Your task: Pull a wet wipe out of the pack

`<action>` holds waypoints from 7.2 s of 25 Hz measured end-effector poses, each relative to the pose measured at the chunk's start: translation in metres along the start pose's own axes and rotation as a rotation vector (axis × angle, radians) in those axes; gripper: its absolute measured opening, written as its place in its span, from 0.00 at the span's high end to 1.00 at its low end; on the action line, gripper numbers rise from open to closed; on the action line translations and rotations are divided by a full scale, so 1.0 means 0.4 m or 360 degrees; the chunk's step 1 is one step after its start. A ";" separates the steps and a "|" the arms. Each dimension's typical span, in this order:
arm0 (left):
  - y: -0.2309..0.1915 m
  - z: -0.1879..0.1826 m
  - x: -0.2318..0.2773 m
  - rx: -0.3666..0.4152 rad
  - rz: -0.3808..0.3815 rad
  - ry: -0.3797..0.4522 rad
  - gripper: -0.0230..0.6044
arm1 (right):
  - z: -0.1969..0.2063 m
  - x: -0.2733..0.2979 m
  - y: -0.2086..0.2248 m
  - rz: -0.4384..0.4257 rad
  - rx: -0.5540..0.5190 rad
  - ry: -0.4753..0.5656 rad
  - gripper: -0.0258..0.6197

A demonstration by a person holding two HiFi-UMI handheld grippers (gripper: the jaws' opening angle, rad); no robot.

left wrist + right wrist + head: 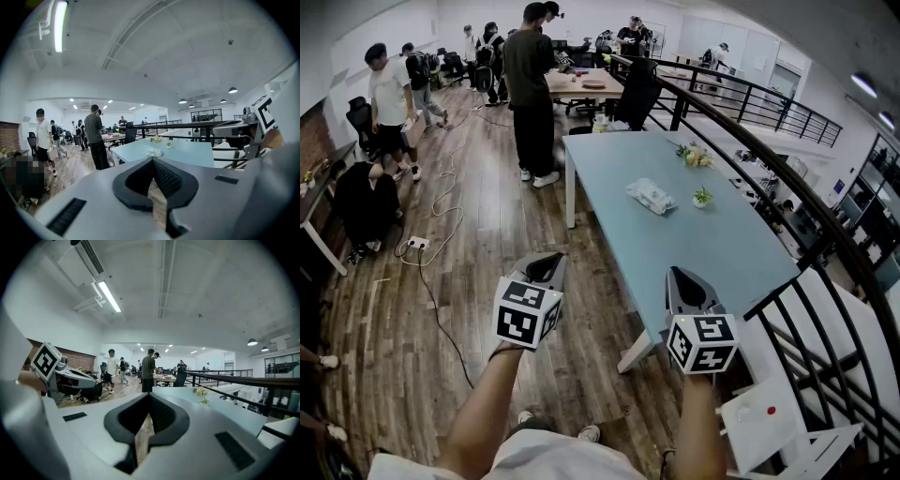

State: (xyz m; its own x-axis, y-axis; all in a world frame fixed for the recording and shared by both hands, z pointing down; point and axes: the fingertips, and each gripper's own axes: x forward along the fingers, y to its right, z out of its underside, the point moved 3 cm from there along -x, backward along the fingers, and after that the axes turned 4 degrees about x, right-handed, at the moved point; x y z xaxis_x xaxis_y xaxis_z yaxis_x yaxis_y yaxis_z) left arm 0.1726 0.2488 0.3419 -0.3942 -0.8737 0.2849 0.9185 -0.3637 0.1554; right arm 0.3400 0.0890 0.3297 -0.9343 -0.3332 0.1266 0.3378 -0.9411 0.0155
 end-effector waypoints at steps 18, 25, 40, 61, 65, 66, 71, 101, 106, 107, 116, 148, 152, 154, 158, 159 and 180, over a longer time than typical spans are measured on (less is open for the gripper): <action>0.020 0.021 0.051 -0.0029 0.0009 -0.0042 0.97 | 0.028 0.016 0.026 0.0022 0.0059 0.0021 0.92; -0.048 0.026 0.109 0.0000 0.0016 -0.0062 0.98 | 0.033 0.094 0.011 0.0023 0.0052 0.0003 0.87; -0.213 0.030 0.280 0.0039 0.0086 -0.0121 0.98 | 0.024 0.308 0.012 0.0088 0.0102 -0.0037 0.75; -0.458 -0.012 0.530 0.0071 0.0302 -0.0075 0.98 | -0.021 0.589 -0.011 0.0306 0.0200 -0.0069 0.53; -0.484 -0.015 0.553 0.0072 0.0350 -0.0068 0.98 | -0.029 0.611 -0.022 0.0361 0.0207 -0.0065 0.53; -0.489 -0.015 0.558 0.0075 0.0361 -0.0067 0.98 | -0.029 0.615 -0.023 0.0375 0.0208 -0.0066 0.53; -0.500 -0.003 0.582 0.0081 0.0404 -0.0082 0.98 | -0.020 0.629 -0.028 0.0425 0.0216 -0.0085 0.53; -0.515 -0.057 0.916 0.0123 0.0449 -0.0101 0.98 | -0.011 0.859 0.220 0.0504 0.0235 -0.0117 0.53; -0.520 -0.089 1.011 0.0141 0.0447 -0.0107 0.98 | -0.024 0.933 0.297 0.0505 0.0240 -0.0129 0.53; -0.522 -0.096 1.029 0.0140 0.0445 -0.0110 0.98 | -0.026 0.948 0.312 0.0504 0.0244 -0.0133 0.53; -0.517 -0.135 1.174 0.0143 0.0439 -0.0147 0.98 | -0.031 1.040 0.440 0.0516 0.0262 -0.0159 0.53; -0.393 -0.255 1.497 0.0231 0.0461 -0.0173 0.98 | -0.028 1.178 0.746 0.0505 0.0316 -0.0172 0.53; -0.369 -0.257 1.504 0.0249 0.0487 -0.0167 0.98 | -0.021 1.161 0.757 0.0522 0.0327 -0.0167 0.53; -0.364 -0.257 1.506 0.0256 0.0496 -0.0164 0.98 | -0.019 1.159 0.758 0.0528 0.0326 -0.0172 0.53; -0.361 -0.255 1.501 0.0266 0.0515 -0.0162 0.98 | -0.018 1.151 0.758 0.0554 0.0339 -0.0172 0.53; -0.362 -0.252 1.500 0.0267 0.0520 -0.0162 0.98 | -0.018 1.150 0.757 0.0560 0.0346 -0.0171 0.53; -0.393 -0.242 1.636 0.0283 0.0821 -0.0158 0.98 | 0.020 1.217 0.727 0.0811 0.0432 -0.0276 0.53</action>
State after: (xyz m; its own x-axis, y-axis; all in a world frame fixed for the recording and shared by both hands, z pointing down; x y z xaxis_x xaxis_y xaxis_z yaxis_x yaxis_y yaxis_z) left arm -0.2266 -0.2970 0.4126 0.0962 -0.8863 0.4530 0.9770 0.1710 0.1270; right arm -0.0158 -0.3466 0.4036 -0.6227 -0.7026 0.3444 0.7764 -0.6096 0.1601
